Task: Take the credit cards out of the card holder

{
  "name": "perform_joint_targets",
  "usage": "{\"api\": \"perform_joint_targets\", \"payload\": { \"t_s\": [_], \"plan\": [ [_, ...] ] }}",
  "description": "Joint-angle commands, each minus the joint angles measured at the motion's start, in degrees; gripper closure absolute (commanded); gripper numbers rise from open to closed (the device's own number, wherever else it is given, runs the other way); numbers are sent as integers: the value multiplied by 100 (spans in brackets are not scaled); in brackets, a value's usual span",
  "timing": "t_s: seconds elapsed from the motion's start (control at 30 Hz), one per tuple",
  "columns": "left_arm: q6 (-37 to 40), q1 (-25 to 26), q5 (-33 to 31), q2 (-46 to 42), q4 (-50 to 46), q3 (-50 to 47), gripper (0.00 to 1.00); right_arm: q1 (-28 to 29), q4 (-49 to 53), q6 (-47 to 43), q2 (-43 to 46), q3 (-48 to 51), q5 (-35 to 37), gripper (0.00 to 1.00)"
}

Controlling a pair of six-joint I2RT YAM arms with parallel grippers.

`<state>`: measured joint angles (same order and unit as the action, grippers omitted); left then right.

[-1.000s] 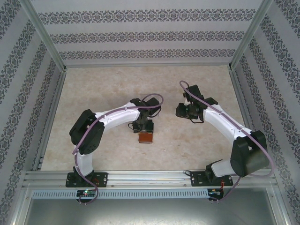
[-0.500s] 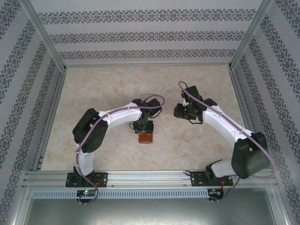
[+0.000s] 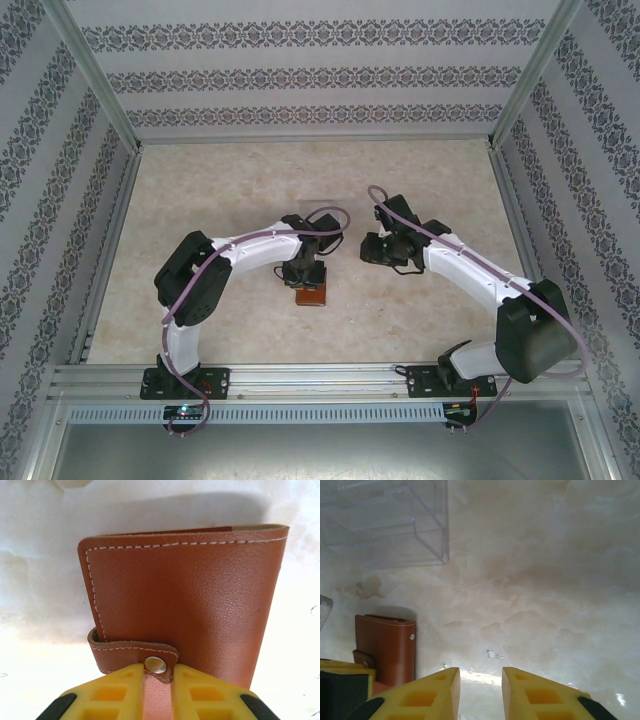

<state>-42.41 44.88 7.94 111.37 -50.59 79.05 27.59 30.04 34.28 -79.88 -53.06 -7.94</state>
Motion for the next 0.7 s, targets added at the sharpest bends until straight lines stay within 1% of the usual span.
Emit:
{"api": "perform_joint_targets", "payload": {
  "t_s": [0.0, 0.1, 0.2, 0.37, 0.53, 0.67],
  "plan": [
    [120, -58, 30, -68, 173, -269, 84, 79, -433, 346, -31, 221, -303, 71],
    [170, -98, 72, -260, 331, -407, 86, 92, -827, 557, -142, 401, -675, 72],
    [186, -161, 188, -483, 597, -605, 88, 105, -1415, 848, -300, 613, -1191, 72],
    [126, -323, 691, -803, 1242, -1037, 91, 182, -2658, 1424, -714, 915, -2091, 71],
    [115, -407, 1141, -1009, 1730, -1355, 93, 354, -3436, 1762, -1180, 947, -2571, 68],
    [50, -483, 1406, -1189, 2045, -1612, 94, 461, -3583, 1810, -1548, 911, -2674, 67]
  ]
}}
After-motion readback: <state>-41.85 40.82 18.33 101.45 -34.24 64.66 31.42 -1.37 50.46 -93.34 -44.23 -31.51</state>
